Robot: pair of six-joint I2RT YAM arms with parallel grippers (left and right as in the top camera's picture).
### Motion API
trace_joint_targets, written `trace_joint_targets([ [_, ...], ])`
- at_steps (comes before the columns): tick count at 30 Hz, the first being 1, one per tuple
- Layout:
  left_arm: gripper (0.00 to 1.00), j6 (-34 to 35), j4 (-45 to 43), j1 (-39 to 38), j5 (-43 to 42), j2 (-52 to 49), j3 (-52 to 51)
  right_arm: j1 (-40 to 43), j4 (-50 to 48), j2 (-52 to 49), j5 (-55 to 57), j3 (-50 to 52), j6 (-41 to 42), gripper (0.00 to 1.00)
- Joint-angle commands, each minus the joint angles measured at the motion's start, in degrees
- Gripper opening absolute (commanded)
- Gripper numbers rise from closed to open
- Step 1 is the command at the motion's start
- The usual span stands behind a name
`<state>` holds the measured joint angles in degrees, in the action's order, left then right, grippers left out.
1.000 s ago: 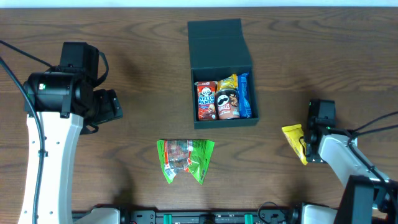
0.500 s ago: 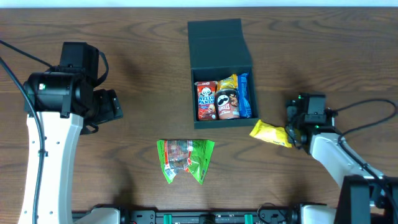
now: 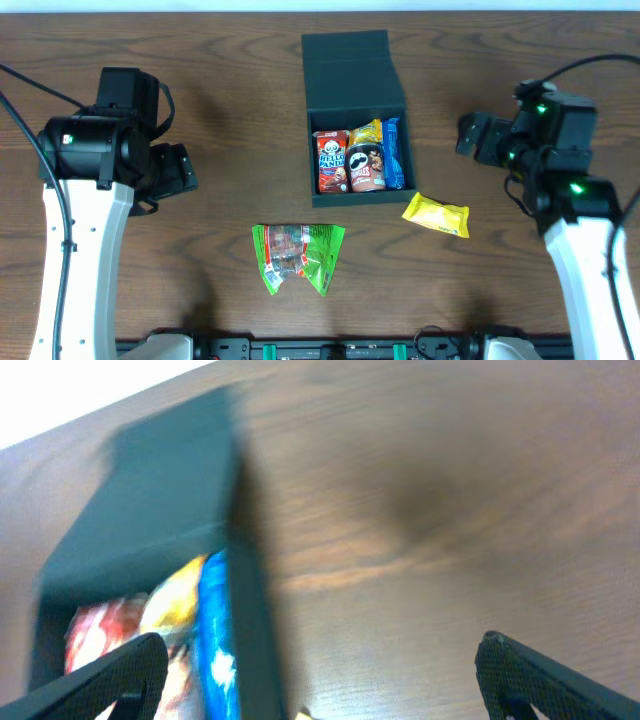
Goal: Pack container
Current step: 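Lift the yellow packet and carry it left toward the box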
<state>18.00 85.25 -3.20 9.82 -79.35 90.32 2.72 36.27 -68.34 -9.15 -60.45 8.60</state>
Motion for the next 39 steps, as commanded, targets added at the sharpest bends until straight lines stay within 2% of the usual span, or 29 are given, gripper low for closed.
trace_joint_targets([
  [1, 0.95, 0.2, 0.17, 0.28, 0.83, -0.04, -0.2, -2.51, 10.84, 0.9, -8.15, -3.48, -23.82, 0.99],
  [5, 0.95, 0.2, 0.17, 0.28, 0.85, -0.04, -0.2, -4.04, 20.7, 0.76, -5.14, -3.34, -26.73, 0.99],
  [7, 0.95, 0.2, 0.17, 0.28, 0.83, -0.04, -0.2, -4.9, 26.45, 0.5, -3.23, -3.34, -32.5, 0.99],
  [9, 0.95, 0.2, 0.2, 0.28, 0.85, -0.04, -0.2, -6.25, 31.12, 0.11, 3.17, -3.3, -37.75, 0.99],
  [12, 0.95, 0.2, 0.2, 0.28, 0.83, -0.04, -0.2, -8.85, 32.02, 0.02, 15.04, -3.17, -36.28, 0.99],
  [16, 0.95, 0.2, 0.17, 0.28, 0.83, -0.04, -0.2, -11.32, 35.1, -0.24, 16.61, -3.13, -39.54, 0.99],
  [21, 0.95, 0.2, 0.17, 0.28, 0.83, -0.04, -0.2, -11.69, 33.99, -0.31, 15.58, -1.33, -43.58, 0.99],
  [29, 0.95, 0.2, 0.17, 0.28, 0.85, -0.04, -0.2, -9.29, 32.15, -1.64, 7.58, 4.74, -48.54, 0.99],
  [34, 0.95, 0.2, 0.17, 0.28, 0.83, -0.04, -0.2, -7.87, 25.68, -3.72, 8.13, 10.69, -48.54, 0.99],
  [39, 0.95, 0.2, 0.2, 0.28, 0.83, -0.04, -0.2, -7.82, 16.2, -7.52, 9.14, 11.72, -48.37, 0.99],
])
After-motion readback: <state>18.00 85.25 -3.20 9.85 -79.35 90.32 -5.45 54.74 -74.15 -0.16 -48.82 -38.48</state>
